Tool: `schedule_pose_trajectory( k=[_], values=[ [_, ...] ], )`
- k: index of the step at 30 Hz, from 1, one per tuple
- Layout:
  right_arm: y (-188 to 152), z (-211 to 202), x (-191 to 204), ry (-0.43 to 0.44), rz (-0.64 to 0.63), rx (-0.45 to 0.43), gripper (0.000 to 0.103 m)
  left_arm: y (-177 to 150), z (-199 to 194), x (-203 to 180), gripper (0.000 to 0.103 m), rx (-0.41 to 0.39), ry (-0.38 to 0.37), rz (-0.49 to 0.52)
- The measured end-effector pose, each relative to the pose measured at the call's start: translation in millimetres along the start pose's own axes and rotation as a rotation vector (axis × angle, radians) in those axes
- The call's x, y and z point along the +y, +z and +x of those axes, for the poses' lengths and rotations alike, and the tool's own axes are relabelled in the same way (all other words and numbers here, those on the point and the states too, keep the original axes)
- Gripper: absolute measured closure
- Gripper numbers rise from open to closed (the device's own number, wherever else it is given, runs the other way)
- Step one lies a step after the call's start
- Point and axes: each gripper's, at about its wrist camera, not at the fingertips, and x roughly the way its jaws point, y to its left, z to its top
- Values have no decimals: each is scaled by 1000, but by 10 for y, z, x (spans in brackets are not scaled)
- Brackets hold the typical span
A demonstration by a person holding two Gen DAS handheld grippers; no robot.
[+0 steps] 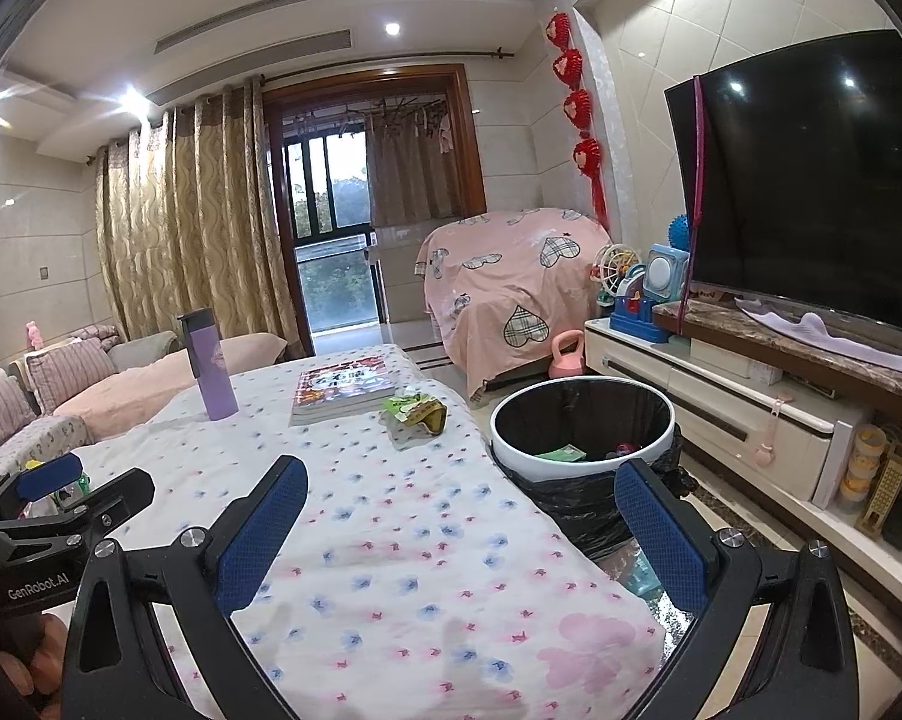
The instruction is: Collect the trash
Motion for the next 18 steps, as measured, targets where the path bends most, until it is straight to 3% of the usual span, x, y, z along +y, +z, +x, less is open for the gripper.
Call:
schedule_pose_trajectory(
  k=[18],
  values=[
    [-14,11,43,7,0,5,0,-33,60,40,0,16,-3,-1]
  ],
)
